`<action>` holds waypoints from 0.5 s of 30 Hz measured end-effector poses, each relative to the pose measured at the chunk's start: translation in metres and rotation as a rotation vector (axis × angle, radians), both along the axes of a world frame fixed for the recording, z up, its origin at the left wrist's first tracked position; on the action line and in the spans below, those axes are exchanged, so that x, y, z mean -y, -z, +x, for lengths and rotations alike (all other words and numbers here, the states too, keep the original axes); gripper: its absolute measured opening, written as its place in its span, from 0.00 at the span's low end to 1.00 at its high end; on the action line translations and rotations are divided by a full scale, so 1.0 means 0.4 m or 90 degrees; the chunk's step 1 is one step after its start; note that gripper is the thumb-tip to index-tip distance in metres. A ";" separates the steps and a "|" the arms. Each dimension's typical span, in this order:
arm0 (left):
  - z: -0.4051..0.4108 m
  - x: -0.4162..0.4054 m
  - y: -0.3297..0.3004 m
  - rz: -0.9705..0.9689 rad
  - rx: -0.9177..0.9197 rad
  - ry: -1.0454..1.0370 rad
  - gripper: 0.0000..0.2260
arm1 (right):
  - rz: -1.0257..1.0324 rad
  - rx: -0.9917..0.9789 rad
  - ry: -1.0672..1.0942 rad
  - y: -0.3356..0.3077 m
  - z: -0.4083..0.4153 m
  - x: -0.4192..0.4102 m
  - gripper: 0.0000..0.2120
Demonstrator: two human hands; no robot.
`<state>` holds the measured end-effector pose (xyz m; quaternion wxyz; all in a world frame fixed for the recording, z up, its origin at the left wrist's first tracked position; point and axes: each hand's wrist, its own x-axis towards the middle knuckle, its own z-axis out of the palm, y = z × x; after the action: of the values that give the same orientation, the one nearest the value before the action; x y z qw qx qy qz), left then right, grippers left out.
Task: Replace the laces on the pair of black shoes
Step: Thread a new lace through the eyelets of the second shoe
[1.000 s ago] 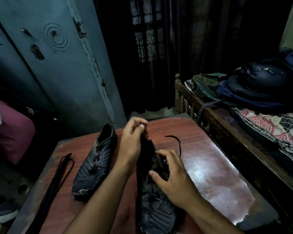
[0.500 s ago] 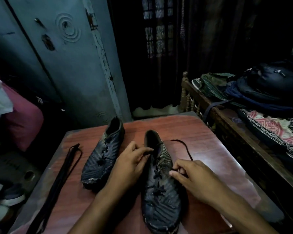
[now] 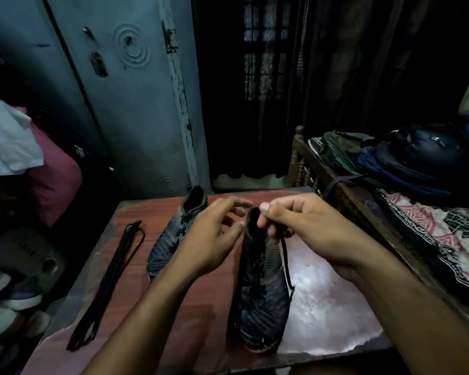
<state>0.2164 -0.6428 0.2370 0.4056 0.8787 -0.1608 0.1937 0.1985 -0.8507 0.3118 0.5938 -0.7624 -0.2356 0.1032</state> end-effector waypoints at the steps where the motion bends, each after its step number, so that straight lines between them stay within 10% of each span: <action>1: -0.021 -0.002 -0.010 -0.058 -0.001 -0.007 0.10 | 0.028 0.001 -0.001 -0.009 0.002 -0.007 0.15; 7: -0.144 0.032 -0.063 -0.439 -0.092 0.069 0.10 | 0.062 0.096 0.049 -0.050 -0.010 -0.067 0.10; 15: -0.190 0.028 -0.059 -0.317 -0.002 0.130 0.09 | 0.099 0.136 0.020 -0.064 -0.021 -0.116 0.10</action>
<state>0.1404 -0.6538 0.2607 0.6270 0.7313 -0.1955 0.1839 0.1902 -0.8045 0.3376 0.6243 -0.7243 -0.2924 -0.0066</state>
